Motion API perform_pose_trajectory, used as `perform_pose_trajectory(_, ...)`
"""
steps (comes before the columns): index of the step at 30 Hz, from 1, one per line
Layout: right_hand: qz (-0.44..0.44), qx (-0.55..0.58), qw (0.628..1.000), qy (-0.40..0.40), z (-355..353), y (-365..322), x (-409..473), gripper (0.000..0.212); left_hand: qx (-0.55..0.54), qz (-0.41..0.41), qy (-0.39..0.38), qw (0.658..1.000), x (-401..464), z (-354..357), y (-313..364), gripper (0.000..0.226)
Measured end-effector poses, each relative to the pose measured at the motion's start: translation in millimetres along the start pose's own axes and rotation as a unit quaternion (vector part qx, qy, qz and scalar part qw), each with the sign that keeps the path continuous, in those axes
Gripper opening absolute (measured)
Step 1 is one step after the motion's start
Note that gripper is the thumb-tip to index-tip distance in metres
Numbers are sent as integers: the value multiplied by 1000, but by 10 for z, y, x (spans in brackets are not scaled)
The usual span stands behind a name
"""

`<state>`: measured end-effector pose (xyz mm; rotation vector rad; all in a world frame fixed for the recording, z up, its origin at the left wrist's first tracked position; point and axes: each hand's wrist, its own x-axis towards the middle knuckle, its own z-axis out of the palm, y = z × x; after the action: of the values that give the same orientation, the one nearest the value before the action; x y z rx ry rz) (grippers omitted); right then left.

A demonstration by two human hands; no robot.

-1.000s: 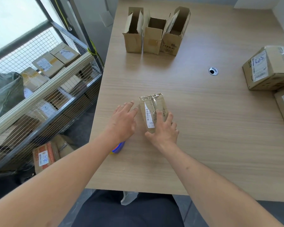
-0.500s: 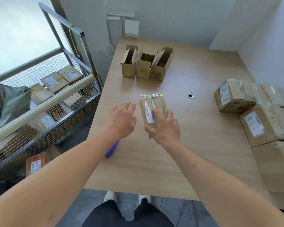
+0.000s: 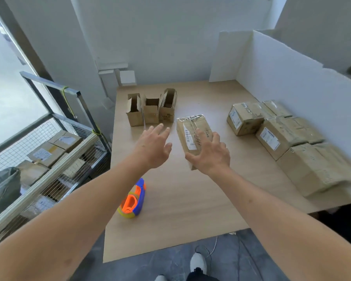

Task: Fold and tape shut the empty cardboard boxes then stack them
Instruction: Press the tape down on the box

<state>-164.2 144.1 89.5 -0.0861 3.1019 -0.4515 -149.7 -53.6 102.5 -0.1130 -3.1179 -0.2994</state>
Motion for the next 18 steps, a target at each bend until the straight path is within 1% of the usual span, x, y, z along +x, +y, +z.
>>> perform_pose_trajectory(5, 39, -2, 999, 19, -316, 373, -89, 89, 23, 43, 5, 999, 72, -186, 364, 62)
perform_pose_trajectory(9, 58, 5, 998, 29, -577, 757, -71, 87, 42, 62, 6, 997, 251, -244, 750, 63)
perform_pose_trajectory(14, 66, 14, 997, 30, -837, 1389, 55, 83, 50, 81, 13, 995, 544, -197, 1436, 65)
perform_pose_trajectory(18, 59, 2, 998, 24, -1030, 2021, 229, 81, 40, 73, 5, 997, 806, -34, 2049, 65)
